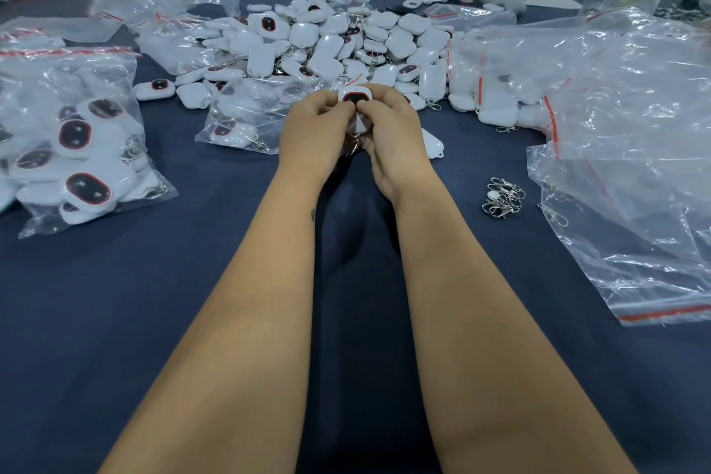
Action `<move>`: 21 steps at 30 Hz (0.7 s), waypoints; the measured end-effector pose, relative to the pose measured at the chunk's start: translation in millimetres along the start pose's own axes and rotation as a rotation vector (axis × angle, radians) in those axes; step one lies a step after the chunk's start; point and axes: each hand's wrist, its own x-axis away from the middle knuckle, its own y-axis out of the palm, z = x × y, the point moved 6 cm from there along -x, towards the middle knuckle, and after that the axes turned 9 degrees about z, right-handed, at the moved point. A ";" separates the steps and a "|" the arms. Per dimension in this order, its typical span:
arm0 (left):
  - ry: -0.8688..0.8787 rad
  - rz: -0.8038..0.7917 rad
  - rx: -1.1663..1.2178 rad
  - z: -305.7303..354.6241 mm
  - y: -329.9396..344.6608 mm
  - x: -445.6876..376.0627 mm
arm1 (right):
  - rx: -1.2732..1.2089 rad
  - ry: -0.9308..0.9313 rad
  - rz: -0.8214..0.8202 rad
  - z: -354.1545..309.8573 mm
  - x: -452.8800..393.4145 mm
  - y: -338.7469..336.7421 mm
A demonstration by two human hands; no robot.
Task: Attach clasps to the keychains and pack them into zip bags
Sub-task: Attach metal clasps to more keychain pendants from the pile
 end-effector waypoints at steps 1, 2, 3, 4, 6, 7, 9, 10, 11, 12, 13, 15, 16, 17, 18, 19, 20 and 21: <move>0.003 -0.001 0.006 0.3 0.2 0.4 | -0.015 0.006 -0.009 -0.5 0.0 -0.5; 0.003 0.000 0.011 0.8 0.3 0.7 | -0.033 0.010 -0.017 -0.9 -0.1 -0.7; 0.000 0.004 0.015 0.7 0.3 0.7 | -0.048 0.012 -0.023 -1.1 -0.1 -0.9; -0.004 0.009 0.019 0.4 -0.1 0.3 | -0.058 0.012 -0.029 -1.1 -0.1 -0.9; -0.009 0.016 0.023 -0.1 -0.8 -0.5 | -0.068 0.012 -0.036 -1.1 -0.1 -0.7; -0.006 0.017 0.020 0.1 -1.0 -0.5 | -0.069 0.012 -0.036 -1.1 -0.1 -0.9; 0.004 0.022 0.006 0.4 -1.6 -0.3 | -0.067 0.013 -0.034 -1.6 0.5 -0.8; 0.009 0.026 0.000 0.6 -1.6 -0.3 | -0.062 0.013 -0.032 -1.8 0.7 -0.9; 0.015 0.030 -0.004 0.7 -1.7 -0.4 | -0.056 0.011 -0.031 -2.0 0.9 -1.1; 0.023 0.036 -0.011 1.0 -1.8 -0.6 | -0.049 0.009 -0.030 -2.1 1.0 -1.2; 0.034 0.045 -0.023 1.4 -2.2 -1.0 | -0.043 0.008 -0.028 -2.1 1.1 -1.5; 0.070 0.066 -0.054 3.5 -3.2 -1.4 | -0.034 0.012 -0.027 -2.2 1.1 -1.5; 0.087 0.079 -0.070 4.4 -3.6 -1.2 | -0.028 0.017 -0.028 -2.1 1.2 -1.1; 0.096 0.090 -0.084 4.7 -4.0 -1.1 | -0.019 0.020 -0.032 -1.9 1.4 -0.9; 0.097 0.096 -0.093 4.6 -4.1 -0.9 | -0.005 0.020 -0.037 -1.8 1.7 -0.8; 0.087 0.095 -0.096 3.8 -4.0 -0.7 | 0.013 0.015 -0.041 -1.7 2.0 -0.8; 0.069 0.091 -0.090 3.1 -4.0 -0.1 | 0.032 0.006 -0.041 -1.7 2.4 -0.8; 0.047 0.089 -0.069 1.8 -4.3 0.0 | 0.048 -0.006 -0.036 -2.0 2.9 -0.9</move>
